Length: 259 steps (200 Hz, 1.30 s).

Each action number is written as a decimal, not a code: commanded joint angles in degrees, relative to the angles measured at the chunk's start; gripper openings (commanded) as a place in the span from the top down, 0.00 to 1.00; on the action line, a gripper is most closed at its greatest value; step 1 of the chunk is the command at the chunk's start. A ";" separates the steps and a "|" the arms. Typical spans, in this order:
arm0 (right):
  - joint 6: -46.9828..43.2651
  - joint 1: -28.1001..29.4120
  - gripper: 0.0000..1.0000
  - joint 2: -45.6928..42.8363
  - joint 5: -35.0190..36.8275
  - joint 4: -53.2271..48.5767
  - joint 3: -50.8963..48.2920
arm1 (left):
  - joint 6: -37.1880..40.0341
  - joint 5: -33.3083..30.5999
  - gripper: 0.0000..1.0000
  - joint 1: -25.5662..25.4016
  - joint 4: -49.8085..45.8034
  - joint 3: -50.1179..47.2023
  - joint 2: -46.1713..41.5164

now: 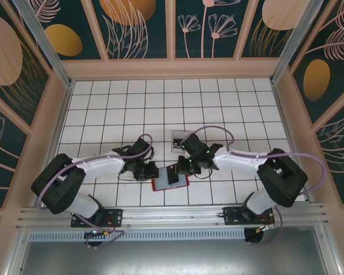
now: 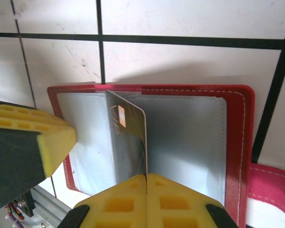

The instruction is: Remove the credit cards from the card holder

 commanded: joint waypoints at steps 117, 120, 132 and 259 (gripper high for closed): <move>-36.06 -3.47 1.00 -4.21 14.21 -21.88 16.00 | 0.26 -8.84 0.78 -0.10 -7.63 0.00 -2.68; -37.55 -3.62 1.00 -4.00 14.76 -22.22 16.70 | 0.20 -8.94 0.78 -0.08 -7.57 -0.04 -2.86; -43.43 -4.41 1.00 -3.43 15.88 -23.02 19.29 | -0.01 -8.99 0.77 -0.16 -7.60 0.23 -3.48; -98.33 -7.07 1.00 5.07 15.02 -35.74 36.99 | -0.48 -10.44 0.77 -0.09 -8.02 0.92 -6.19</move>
